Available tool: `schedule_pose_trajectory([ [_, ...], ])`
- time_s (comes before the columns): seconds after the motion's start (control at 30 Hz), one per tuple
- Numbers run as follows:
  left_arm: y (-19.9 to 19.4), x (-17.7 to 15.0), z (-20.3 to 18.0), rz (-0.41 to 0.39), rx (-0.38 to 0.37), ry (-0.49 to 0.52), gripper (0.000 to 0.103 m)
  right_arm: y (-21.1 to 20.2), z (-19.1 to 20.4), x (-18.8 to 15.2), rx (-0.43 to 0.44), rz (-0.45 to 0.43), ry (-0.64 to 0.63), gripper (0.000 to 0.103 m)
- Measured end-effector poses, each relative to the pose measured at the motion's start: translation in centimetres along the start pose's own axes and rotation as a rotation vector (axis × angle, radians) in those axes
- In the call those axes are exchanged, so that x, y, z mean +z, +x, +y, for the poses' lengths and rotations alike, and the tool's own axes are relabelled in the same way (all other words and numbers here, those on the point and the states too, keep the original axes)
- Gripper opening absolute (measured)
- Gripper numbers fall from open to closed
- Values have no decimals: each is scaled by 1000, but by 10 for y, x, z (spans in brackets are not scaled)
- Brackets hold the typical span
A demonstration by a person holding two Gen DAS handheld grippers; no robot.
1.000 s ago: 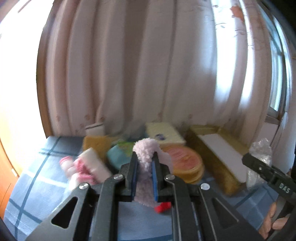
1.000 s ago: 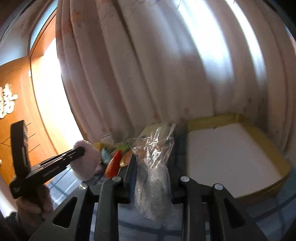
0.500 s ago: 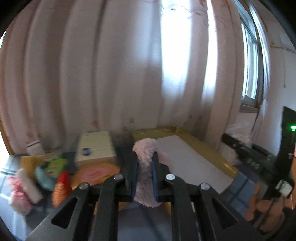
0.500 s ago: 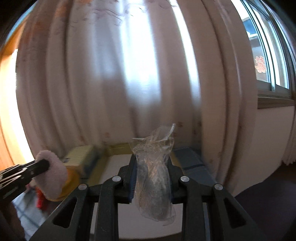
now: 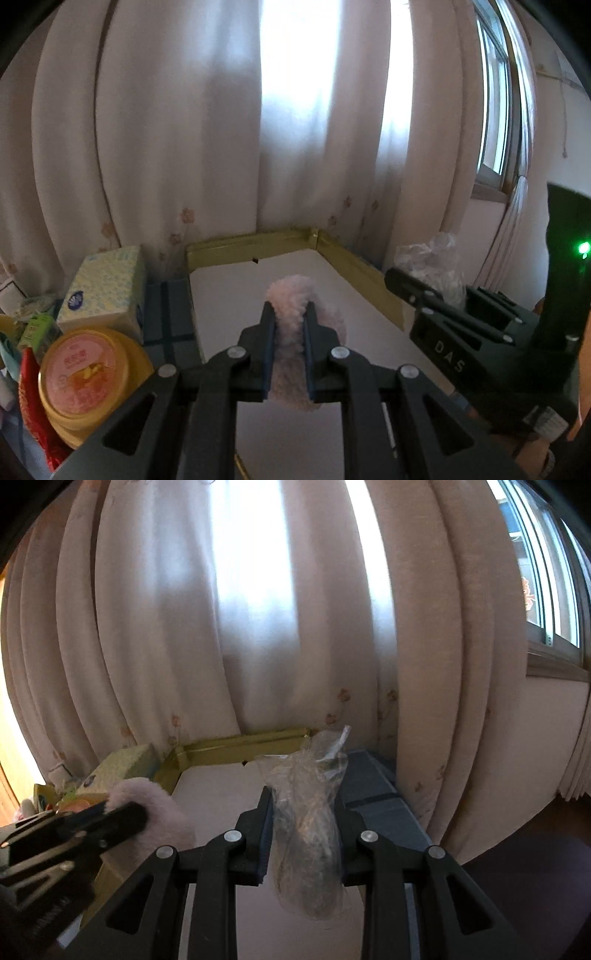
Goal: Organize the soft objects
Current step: 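Carry both items to the gold tray and open both tools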
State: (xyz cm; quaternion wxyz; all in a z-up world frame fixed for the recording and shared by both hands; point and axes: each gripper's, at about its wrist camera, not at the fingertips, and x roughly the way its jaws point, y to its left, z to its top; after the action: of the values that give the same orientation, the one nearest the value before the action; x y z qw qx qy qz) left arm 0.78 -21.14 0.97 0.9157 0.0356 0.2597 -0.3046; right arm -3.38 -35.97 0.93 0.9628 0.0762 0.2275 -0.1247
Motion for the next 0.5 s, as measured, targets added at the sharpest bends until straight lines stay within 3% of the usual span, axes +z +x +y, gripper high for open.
schedule_pose_trajectory([
  [0.23,11,-6,-4,20,15,23,13,11,11,2,27,55,-50,32],
  [0.27,12,-6,-6,17,26,35,14,12,12,3,24,61,-56,40],
  [0.3,12,-7,-7,15,38,46,21,13,14,3,19,68,-66,58],
  [0.37,10,-8,-7,-1,61,47,26,10,13,2,6,55,-62,66],
  [0.47,0,-8,2,-42,71,9,61,-3,5,2,16,-14,-24,67],
  [0.5,-5,-7,5,-63,78,-11,80,-11,1,0,10,-50,-9,70],
])
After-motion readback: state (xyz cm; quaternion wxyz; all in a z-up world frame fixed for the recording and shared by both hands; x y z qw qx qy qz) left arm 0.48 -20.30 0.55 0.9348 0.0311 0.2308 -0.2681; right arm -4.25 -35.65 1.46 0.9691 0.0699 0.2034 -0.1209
